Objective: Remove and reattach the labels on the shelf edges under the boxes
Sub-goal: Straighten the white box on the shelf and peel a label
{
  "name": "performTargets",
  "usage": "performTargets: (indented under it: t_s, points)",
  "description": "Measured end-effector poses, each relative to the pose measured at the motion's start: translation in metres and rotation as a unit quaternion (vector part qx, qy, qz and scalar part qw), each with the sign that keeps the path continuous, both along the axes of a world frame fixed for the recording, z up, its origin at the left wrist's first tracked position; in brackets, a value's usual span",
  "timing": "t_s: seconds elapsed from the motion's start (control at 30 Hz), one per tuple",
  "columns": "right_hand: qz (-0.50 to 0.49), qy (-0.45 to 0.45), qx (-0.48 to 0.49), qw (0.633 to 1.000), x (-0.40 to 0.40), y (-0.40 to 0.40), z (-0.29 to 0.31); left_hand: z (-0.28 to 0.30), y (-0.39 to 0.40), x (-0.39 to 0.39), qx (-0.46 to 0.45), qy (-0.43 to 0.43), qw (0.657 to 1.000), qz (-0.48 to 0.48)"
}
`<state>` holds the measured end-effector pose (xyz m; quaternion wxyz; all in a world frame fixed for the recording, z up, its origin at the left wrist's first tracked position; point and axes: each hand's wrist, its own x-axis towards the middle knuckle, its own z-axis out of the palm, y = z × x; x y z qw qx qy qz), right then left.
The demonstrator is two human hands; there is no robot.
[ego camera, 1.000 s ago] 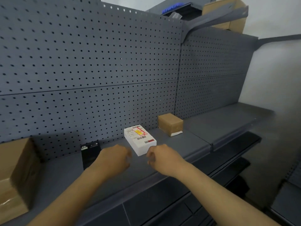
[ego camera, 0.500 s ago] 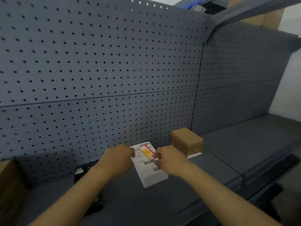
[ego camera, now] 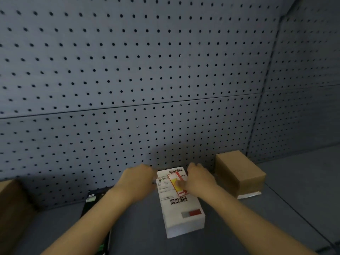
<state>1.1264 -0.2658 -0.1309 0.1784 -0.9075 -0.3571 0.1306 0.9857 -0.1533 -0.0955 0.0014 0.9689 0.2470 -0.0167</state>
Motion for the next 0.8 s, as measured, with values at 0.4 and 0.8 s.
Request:
performTargets:
  t_s: [0.4, 0.8]
  points:
    - [-0.009, -0.013, -0.021, 1.0, 0.017, 0.001, 0.013, 0.001, 0.005, 0.0, -0.023, -0.016, 0.998, 0.049]
    - [0.095, -0.047, 0.047, 0.993, -0.057, -0.006, 0.043, 0.011, -0.01, -0.058, 0.011, -0.034, 0.997, 0.065]
